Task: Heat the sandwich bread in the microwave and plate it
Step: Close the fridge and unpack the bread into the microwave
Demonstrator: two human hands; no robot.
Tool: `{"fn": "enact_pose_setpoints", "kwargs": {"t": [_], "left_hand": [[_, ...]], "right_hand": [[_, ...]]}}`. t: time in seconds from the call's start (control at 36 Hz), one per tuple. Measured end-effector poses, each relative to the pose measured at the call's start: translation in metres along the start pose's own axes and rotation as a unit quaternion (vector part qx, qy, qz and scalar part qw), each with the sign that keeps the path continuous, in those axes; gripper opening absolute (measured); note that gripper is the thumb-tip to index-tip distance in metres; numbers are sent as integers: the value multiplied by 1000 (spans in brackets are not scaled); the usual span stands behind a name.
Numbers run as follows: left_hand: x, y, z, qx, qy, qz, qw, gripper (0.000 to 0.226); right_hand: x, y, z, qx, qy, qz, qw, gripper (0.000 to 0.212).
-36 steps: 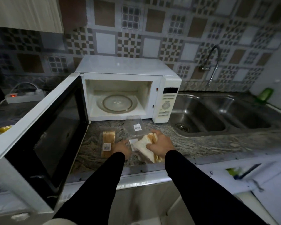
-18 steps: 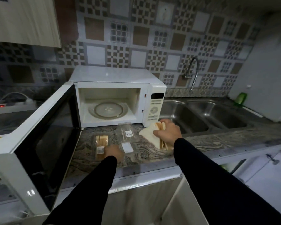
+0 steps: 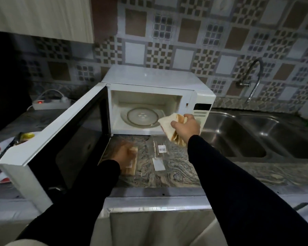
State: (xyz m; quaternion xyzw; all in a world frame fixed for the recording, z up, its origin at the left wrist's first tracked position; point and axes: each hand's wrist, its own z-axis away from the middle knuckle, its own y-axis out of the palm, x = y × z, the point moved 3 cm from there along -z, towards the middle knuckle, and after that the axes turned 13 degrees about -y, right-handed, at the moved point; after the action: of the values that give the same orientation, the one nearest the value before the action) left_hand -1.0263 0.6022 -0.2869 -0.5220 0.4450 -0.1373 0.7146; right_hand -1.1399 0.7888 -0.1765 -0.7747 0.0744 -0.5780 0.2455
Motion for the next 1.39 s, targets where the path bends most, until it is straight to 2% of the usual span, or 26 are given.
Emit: {"fn": "enact_pose_setpoints", "kwargs": {"t": [0.17,0.22,0.36,0.5,0.56,0.69,0.78,0.83,0.92,0.97,1.03,1.14,1.22,1.31,1.39], "left_hand": [[5,-20,-19,56,13,35,998,44],[6,-24,-32,70,-17,31,997,36],[13,-21,-56,85,-87,51,991,37],[24,-1,-77,165,-153,68,972,48],[26,4,-83,173,-168,86,967,50],[23,14,-94,181,-179,73,964,42],[19,16,-96,218,-196,84,952,39],[17,16,-99,219,-188,64,955,46],[15,18,-102,240,-203,63,947,76],[12,19,-103,265,-205,23,942,62],[12,15,-104,265,-218,17,939,52],[12,13,-104,269,-217,-1,938,66],[13,13,-105,257,-227,5,939,60],[13,14,-105,244,-222,14,944,57],[13,16,-105,252,-225,6,941,57]], "right_hand": [[0,41,-48,31,-1,-29,999,56],[-3,58,-67,41,2,-41,998,54],[-13,83,-103,53,2,-42,998,56],[-23,104,-141,69,10,-3,998,45],[-27,112,-153,74,13,10,997,40],[-39,137,-179,63,-9,35,997,47],[-46,149,-189,61,-15,39,997,52],[-53,159,-195,70,-10,41,997,50],[-63,173,-204,86,-38,91,991,47],[-64,177,-204,101,-36,99,989,45],[-65,181,-206,116,-24,105,987,49],[-65,190,-207,135,-32,99,985,65],[-62,193,-208,115,-27,49,992,70],[-66,196,-210,154,-29,69,985,77],[-68,195,-212,154,-13,51,987,85]]}}
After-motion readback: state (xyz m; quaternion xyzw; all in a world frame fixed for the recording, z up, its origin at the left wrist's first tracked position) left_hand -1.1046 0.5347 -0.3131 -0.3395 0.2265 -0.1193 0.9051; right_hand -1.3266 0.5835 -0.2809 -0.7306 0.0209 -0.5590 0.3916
